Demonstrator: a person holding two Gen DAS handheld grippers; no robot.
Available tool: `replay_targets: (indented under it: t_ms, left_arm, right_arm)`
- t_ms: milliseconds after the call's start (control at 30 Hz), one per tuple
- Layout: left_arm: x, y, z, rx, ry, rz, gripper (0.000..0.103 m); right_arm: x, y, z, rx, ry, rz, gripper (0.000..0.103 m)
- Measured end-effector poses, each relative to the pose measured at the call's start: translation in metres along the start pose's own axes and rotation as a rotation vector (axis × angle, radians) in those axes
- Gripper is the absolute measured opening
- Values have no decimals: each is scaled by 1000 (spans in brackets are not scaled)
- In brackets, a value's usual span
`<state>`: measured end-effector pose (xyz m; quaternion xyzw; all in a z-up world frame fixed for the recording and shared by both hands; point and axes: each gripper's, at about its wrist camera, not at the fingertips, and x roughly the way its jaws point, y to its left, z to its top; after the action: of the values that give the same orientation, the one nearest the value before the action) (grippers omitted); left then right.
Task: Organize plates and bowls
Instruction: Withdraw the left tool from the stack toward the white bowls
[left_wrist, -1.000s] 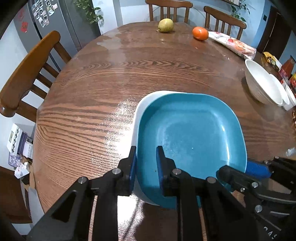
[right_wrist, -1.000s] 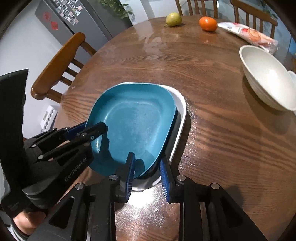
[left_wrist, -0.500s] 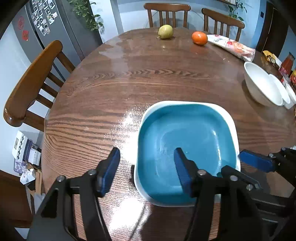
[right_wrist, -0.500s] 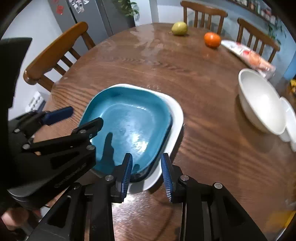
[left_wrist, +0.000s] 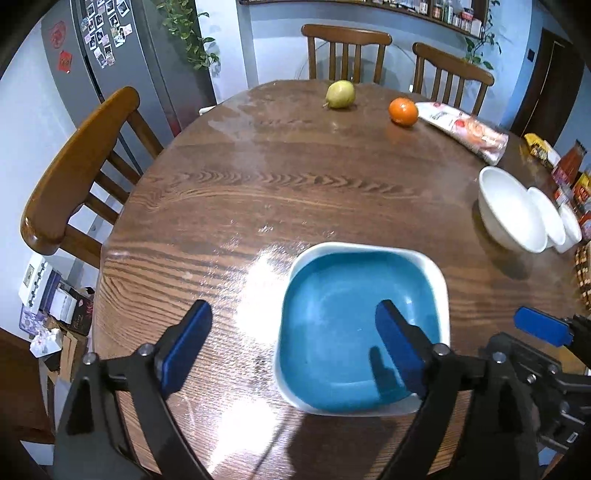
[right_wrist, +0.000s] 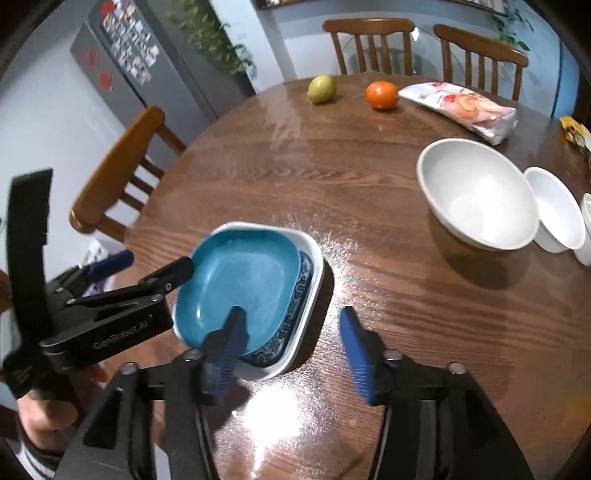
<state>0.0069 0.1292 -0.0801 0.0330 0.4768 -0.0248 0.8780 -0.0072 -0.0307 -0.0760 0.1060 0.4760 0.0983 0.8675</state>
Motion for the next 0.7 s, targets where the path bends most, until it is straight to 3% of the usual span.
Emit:
replay_targets:
  t_ms: [100, 267, 700]
  left_arm:
    - [-6, -8, 3, -3, -11, -34, 101]
    - [-8, -27, 7, 23, -9, -108, 102]
    - [-15, -69, 21, 71, -34, -196, 102]
  right_arm:
    - [-15, -8, -2, 28, -29, 6, 62]
    - [-35, -31, -8, 109, -89, 11, 71]
    - [-69, -99, -37, 329, -152, -6, 72]
